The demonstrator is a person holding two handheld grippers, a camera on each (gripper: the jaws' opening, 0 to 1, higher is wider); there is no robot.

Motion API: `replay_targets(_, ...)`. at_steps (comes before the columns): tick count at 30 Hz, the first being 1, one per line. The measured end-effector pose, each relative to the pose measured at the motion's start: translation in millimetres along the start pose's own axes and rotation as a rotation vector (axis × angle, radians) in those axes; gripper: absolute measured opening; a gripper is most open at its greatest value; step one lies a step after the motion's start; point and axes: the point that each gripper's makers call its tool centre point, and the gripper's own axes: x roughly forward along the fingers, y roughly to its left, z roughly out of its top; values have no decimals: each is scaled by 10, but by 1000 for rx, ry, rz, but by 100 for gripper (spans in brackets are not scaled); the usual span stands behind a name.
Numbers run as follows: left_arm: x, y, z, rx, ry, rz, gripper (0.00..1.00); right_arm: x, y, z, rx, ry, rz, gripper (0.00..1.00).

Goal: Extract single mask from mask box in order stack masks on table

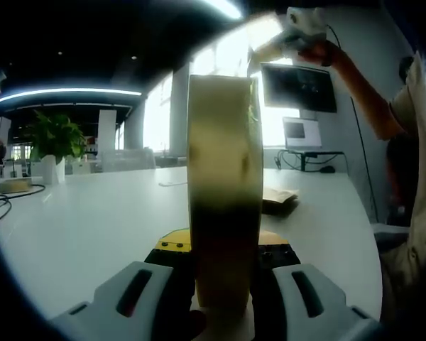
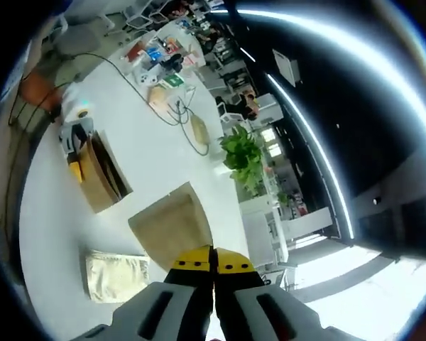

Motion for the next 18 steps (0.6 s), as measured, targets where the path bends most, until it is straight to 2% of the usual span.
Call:
replay_targets(13,-1,-1,3,1,1,2,19,221,216,-275,15,86,41,0)
replay_targets(18,0,5,0,0,1,2,19,319,227,-394,38,110,50,0)
